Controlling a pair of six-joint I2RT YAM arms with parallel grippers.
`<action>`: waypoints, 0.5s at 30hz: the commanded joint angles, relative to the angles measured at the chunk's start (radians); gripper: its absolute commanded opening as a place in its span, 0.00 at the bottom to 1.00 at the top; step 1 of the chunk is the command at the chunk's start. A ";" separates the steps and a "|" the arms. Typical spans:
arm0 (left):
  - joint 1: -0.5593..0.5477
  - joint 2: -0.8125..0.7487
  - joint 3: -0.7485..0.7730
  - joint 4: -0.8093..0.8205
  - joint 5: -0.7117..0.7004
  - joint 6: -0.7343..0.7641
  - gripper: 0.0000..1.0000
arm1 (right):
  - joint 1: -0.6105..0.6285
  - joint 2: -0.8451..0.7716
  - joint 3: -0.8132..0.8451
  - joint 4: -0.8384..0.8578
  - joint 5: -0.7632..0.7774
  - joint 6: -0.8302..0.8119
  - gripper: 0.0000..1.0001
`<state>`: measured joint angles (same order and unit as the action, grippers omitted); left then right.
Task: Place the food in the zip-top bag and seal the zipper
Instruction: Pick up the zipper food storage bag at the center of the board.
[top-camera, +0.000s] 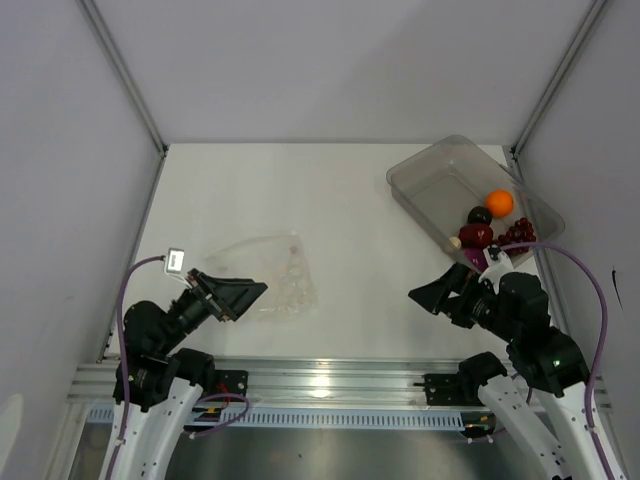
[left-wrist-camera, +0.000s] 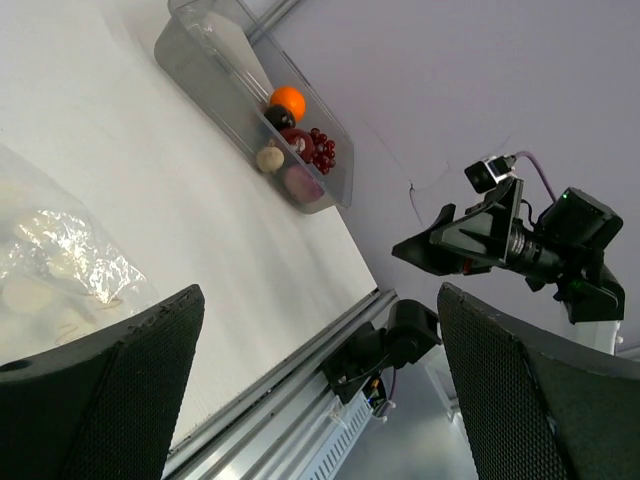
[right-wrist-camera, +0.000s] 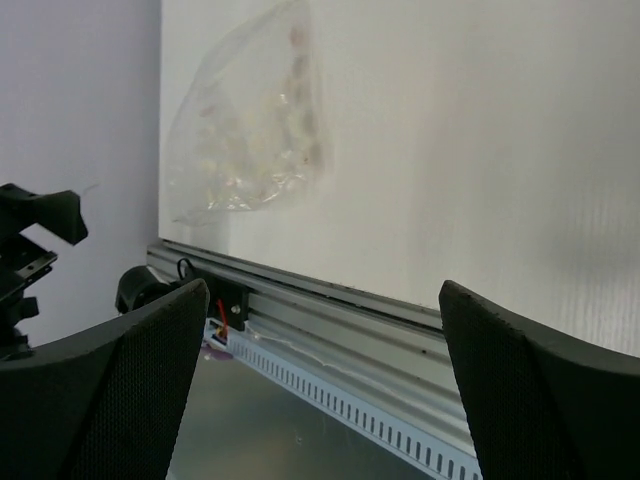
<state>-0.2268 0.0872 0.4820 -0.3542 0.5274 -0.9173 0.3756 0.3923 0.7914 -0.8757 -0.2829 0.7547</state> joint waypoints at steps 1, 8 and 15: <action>0.006 0.008 0.043 -0.077 -0.013 0.028 1.00 | 0.000 0.019 0.035 -0.074 0.096 0.000 0.99; 0.006 0.025 0.040 -0.071 -0.015 0.021 1.00 | -0.001 -0.078 0.029 -0.080 0.140 0.083 0.99; 0.006 0.107 0.098 -0.187 -0.115 0.052 1.00 | 0.000 -0.047 0.009 -0.083 0.058 0.037 0.99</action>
<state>-0.2268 0.1497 0.5053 -0.4774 0.4717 -0.9039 0.3756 0.2882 0.7933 -0.9451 -0.1799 0.8124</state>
